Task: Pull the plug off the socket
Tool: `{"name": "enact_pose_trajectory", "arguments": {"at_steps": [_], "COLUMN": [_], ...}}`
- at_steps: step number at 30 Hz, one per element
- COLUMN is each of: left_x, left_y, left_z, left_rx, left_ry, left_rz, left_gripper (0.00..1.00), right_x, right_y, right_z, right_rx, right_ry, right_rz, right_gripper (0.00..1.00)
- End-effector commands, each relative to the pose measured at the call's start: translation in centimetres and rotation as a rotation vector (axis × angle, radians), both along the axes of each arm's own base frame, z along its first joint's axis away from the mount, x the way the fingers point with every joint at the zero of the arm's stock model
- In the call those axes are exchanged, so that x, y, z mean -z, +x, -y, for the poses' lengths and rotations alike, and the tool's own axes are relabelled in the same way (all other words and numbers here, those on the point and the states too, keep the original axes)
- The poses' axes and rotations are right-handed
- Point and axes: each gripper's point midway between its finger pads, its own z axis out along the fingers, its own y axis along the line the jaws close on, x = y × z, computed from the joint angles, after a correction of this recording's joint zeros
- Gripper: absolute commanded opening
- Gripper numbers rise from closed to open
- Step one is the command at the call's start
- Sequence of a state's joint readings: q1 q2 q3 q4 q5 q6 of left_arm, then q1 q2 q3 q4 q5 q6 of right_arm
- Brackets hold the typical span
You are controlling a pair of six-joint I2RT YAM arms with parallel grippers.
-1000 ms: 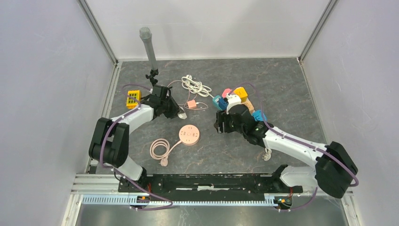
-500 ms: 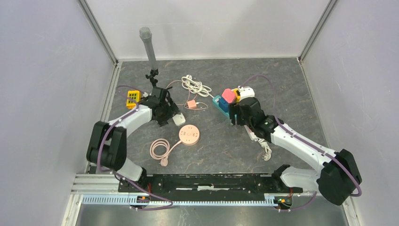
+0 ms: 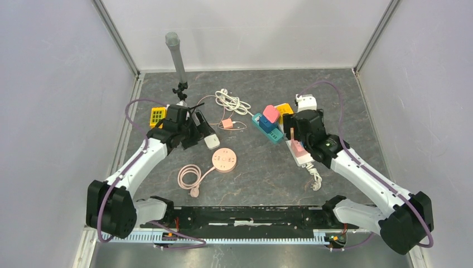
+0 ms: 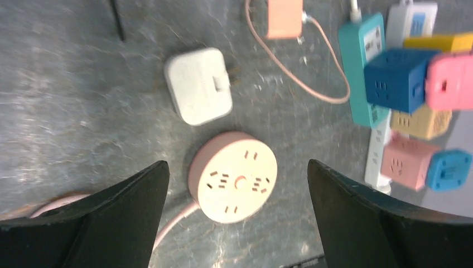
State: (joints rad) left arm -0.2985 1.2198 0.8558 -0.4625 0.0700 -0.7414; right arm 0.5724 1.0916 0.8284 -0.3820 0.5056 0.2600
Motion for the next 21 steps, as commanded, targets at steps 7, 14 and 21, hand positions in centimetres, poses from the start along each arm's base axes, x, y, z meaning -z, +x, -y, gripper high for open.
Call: {"name": "enact_pose_trajectory", "arguments": {"at_steps": [7, 14, 21], "left_x": [-0.7, -1.1, -1.0], "left_y": [-2.6, -2.8, -2.6], "left_z": [5.1, 5.2, 4.5], "left_rx": [0.251, 0.294, 0.304], "left_ry": [-0.175, -0.156, -0.097], "left_rz": [0.017, 0.032, 0.021], "left_gripper": [0.96, 0.95, 0.95], "right_x": [-2.9, -2.3, 0.3], "right_y": [4.7, 9.1, 9.2], "right_z": [-8.1, -8.9, -10.9], "right_rx": [-0.296, -0.348, -0.517], "right_ry": [0.144, 0.162, 0.176], "right_rz": [0.080, 0.015, -0.113], "right_gripper": [0.86, 0.88, 0.69]}}
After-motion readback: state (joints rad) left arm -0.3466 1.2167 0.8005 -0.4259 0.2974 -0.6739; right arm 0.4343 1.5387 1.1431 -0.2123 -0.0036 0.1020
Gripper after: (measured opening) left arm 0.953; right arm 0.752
